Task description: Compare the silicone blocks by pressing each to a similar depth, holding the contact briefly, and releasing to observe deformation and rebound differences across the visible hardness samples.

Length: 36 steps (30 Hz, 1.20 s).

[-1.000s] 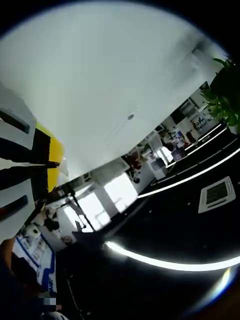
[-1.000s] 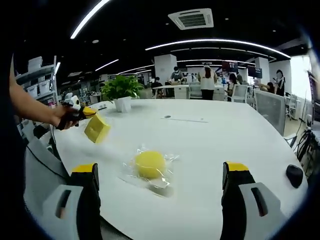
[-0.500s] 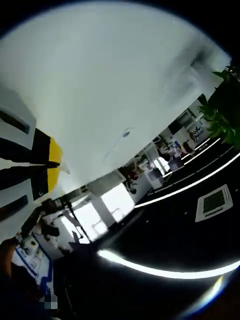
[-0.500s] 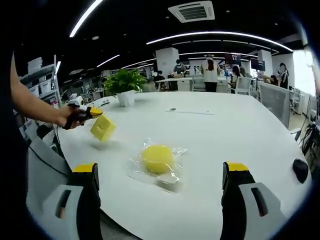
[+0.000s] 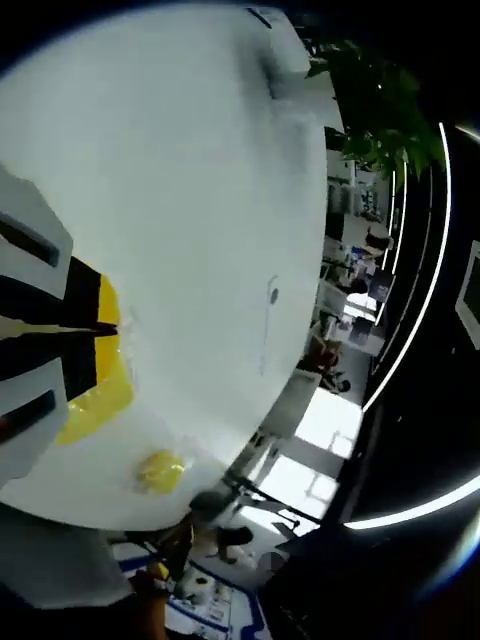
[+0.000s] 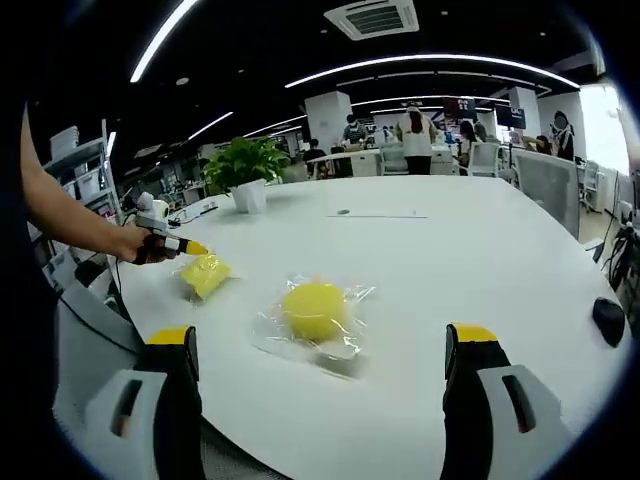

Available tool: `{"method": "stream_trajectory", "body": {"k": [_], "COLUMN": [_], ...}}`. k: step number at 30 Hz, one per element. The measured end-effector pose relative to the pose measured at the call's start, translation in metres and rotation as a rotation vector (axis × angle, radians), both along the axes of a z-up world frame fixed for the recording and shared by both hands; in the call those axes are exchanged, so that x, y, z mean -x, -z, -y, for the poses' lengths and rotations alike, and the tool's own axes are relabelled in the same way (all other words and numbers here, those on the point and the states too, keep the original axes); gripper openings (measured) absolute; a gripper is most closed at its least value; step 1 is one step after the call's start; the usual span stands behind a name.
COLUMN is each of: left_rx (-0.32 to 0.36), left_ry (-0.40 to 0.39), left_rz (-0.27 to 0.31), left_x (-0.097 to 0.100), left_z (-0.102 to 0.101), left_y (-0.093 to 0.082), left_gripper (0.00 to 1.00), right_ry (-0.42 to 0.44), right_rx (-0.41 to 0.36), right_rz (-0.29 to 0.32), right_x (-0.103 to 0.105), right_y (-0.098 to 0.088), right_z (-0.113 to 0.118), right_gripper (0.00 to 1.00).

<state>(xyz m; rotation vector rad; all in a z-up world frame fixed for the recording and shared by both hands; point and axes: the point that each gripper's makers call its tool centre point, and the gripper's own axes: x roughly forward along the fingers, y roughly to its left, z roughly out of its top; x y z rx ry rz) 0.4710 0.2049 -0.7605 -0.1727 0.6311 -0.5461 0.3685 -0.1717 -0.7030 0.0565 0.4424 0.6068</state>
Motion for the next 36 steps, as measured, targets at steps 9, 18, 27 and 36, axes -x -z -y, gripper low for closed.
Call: {"method": "stream_trajectory", "body": {"k": [9,18,27,36], "left_rx": [-0.105,-0.204,-0.070,0.030], "left_ry": [0.020,0.016,-0.309,-0.168], "left_rz": [-0.008,-0.003,0.062,0.192], "left_x": [0.000,-0.005,-0.016,0.030], "left_z": [-0.009,-0.014,-0.055,-0.040], "left_y": [0.016,0.023,-0.012,-0.072], "left_gripper": [0.00,0.01,0.83,1.00], "right_ry": [0.023,0.031,0.022,-0.039], "right_rx": [-0.020,-0.030,-0.026,0.011], "right_rz": [-0.019,-0.014,-0.016,0.007], "right_x": [-0.002,-0.006,-0.012,-0.021], "right_y": [0.006,0.003,0.001,-0.007], "right_z": [0.010,0.019,0.024,0.019], "right_gripper": [0.96,0.96,0.96,0.96]}}
